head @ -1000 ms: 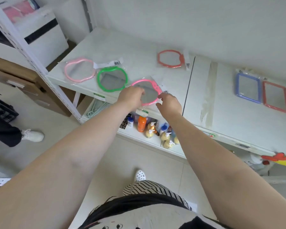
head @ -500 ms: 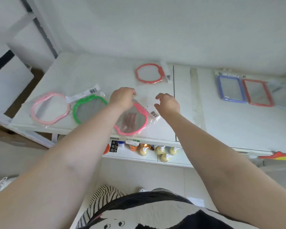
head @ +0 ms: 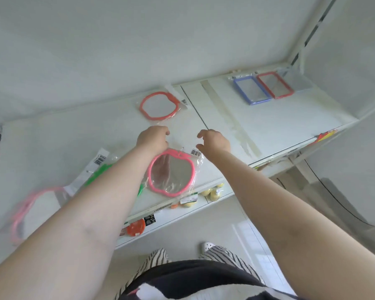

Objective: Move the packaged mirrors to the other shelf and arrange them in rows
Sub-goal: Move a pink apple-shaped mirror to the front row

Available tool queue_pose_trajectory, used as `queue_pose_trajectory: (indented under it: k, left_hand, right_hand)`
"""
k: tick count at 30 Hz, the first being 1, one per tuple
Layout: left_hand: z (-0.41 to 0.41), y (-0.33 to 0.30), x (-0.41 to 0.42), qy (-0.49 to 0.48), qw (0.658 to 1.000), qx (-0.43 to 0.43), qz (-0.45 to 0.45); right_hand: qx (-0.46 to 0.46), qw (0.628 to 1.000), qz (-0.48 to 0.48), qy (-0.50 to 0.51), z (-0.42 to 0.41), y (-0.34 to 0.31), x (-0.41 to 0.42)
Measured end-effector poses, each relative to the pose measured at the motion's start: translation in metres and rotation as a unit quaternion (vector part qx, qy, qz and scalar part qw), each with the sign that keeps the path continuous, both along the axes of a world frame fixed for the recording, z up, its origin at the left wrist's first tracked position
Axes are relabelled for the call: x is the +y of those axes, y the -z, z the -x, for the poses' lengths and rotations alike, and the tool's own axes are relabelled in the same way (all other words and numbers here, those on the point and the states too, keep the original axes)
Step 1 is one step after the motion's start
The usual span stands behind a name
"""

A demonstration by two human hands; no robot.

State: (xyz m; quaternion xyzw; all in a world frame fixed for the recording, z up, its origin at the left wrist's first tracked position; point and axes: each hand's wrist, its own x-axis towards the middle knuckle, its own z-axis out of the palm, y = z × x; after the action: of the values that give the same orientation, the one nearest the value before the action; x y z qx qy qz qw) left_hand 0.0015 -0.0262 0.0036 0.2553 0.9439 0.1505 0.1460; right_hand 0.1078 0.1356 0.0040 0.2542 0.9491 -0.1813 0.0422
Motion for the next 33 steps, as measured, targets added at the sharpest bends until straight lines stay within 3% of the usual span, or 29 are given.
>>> queue_pose_trajectory:
  k: [8,15,22,25,28,33]
  left_hand:
    - [-0.028,0.036,-0.043,0.012,0.992,-0.069,0.109]
    - [-0.042,0.047,-0.045,-0.013,0.992,-0.057,0.114]
    - [-0.04,0.045,-0.038,-0.075,0.978,-0.194,0.009]
    - [-0.035,0.045,-0.031,-0.124,0.935,-0.309,-0.124]
    - [-0.035,0.04,-0.016,-0.154,0.889,-0.385,-0.195]
    - [-0.05,0.032,0.022,-0.166,0.848,-0.432,-0.259]
  right_hand:
    - [-0.063,0.995,0.026,0.071,-0.051,0.032,-0.054]
    - [-0.089,0.978,0.072,0.176,-0.063,0.048,-0.075]
    - [-0.059,0.958,0.171,0.222,-0.064,0.047,-0.075]
    - [-0.022,0.952,0.199,0.233,-0.068,0.043,-0.068]
    - [0.012,0.943,0.195,0.269,-0.075,0.039,-0.059]
    - [0.105,0.866,0.27,0.408,-0.095,0.027,-0.041]
